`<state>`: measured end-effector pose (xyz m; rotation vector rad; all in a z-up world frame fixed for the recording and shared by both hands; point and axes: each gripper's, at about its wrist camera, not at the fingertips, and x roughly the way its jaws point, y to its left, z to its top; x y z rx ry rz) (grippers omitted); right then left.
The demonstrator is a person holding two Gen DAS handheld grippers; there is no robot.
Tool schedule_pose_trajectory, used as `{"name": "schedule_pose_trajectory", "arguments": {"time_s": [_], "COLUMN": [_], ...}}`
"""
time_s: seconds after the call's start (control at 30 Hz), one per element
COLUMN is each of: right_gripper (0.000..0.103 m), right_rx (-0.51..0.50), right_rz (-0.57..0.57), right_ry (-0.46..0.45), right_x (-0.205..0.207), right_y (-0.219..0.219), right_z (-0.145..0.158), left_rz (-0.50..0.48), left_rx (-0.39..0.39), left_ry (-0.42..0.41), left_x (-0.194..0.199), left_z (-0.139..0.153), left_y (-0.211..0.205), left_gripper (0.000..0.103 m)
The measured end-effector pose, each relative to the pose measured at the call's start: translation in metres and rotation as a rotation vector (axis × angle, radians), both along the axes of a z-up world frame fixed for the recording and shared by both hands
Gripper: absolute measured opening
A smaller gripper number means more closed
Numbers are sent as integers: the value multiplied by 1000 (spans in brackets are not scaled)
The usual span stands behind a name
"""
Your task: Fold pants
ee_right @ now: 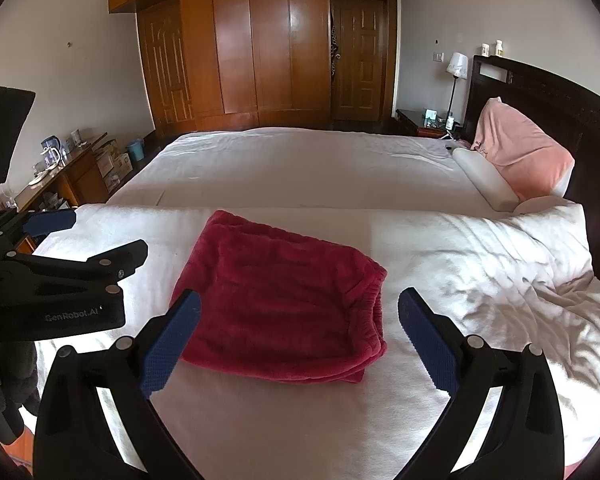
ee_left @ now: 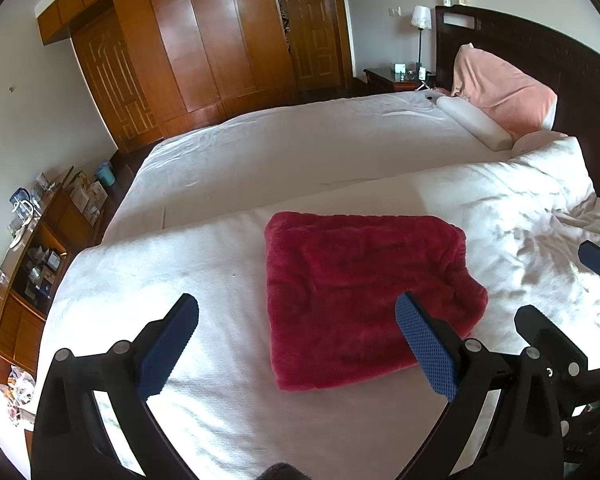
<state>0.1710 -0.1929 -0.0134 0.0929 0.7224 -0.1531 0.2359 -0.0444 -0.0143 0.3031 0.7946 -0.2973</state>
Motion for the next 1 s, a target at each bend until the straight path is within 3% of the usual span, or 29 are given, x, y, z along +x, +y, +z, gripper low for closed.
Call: {"name": "schedule_pose_trajectory", "arguments": {"time_s": [1.0], "right_gripper": [100], "right_rx": [3], "right_rz": [-12], "right_ry": [35], "right_x": [11], "right_y": [-4], "right_z": [-14], "left_rz": [-43], "left_rx": [21], "left_ry": [-26], "left_x": [6], "left_z": [-8], "left_y": [-4], "left_gripper": [98]}}
